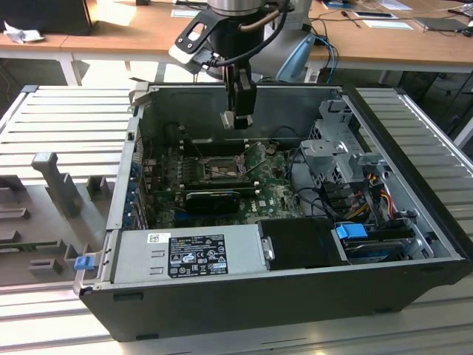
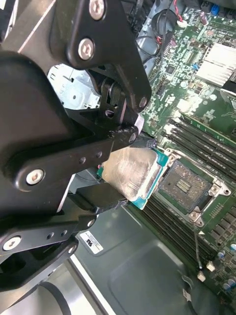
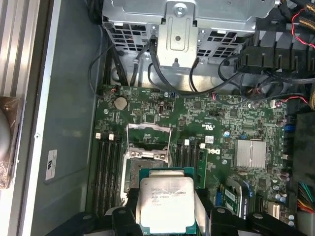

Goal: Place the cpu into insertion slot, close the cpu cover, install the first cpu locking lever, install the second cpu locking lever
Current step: 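Place the cpu into insertion slot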

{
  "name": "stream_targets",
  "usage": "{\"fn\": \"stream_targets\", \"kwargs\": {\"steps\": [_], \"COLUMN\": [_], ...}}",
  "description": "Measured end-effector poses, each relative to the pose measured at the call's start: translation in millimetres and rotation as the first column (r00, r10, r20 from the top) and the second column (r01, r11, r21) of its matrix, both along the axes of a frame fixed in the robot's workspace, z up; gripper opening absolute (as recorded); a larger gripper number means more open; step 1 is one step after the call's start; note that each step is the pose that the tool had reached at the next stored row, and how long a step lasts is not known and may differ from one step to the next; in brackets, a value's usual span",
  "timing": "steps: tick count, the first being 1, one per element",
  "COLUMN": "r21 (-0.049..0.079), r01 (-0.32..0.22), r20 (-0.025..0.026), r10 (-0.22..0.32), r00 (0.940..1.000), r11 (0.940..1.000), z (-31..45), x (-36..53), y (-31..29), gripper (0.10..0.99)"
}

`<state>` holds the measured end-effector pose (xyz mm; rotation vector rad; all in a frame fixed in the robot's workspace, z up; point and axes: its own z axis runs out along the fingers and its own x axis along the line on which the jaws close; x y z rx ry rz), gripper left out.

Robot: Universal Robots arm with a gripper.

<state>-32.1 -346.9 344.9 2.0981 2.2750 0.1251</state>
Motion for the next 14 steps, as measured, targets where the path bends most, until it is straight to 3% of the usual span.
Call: {"fn": "stream_targets", "kwargs": {"steps": [3, 7, 14], "r21": [0.0, 0.0, 0.0], "r01": [0.001, 0.049, 0.049], "r20": [0.0001, 0.0001, 0.0], "r10": [-0.001, -0.049, -0.049], "r00": [1.0, 0.9988, 0.9988], "r11": [1.0, 0.9988, 0.9988], "z": [-5.1, -11.6, -28.2], "x": [0.0, -0.5, -1.8], "y": [0.0, 0.0, 0.0], "gripper": [0.529, 0.529, 0.529]}}
